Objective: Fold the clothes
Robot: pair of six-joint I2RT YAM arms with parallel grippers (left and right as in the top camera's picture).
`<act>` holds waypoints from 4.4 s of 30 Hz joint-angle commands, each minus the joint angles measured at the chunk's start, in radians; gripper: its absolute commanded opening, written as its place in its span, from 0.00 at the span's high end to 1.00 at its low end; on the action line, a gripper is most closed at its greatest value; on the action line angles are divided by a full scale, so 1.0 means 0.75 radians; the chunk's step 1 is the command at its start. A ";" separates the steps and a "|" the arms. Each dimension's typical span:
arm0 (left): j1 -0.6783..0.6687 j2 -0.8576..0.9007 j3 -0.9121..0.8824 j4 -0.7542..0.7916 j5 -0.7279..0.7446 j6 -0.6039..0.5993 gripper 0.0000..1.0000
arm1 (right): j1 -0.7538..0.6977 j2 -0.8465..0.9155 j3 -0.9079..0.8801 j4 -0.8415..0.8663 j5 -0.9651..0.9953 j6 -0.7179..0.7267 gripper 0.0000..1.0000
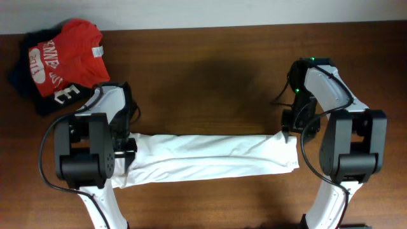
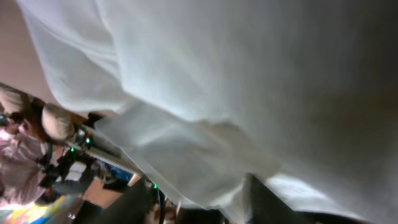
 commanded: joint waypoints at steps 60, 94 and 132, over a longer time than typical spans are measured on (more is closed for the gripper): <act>0.293 -0.404 0.069 0.352 0.260 0.116 0.01 | -0.294 -0.113 -0.412 0.483 -0.395 -0.165 0.96; 0.064 -0.404 0.009 0.398 0.593 0.281 0.01 | 0.759 -0.510 -0.515 0.808 -0.270 0.547 0.88; 0.064 -0.404 0.009 0.402 0.592 0.282 0.01 | 0.306 -0.204 -0.430 0.886 -0.092 0.076 0.75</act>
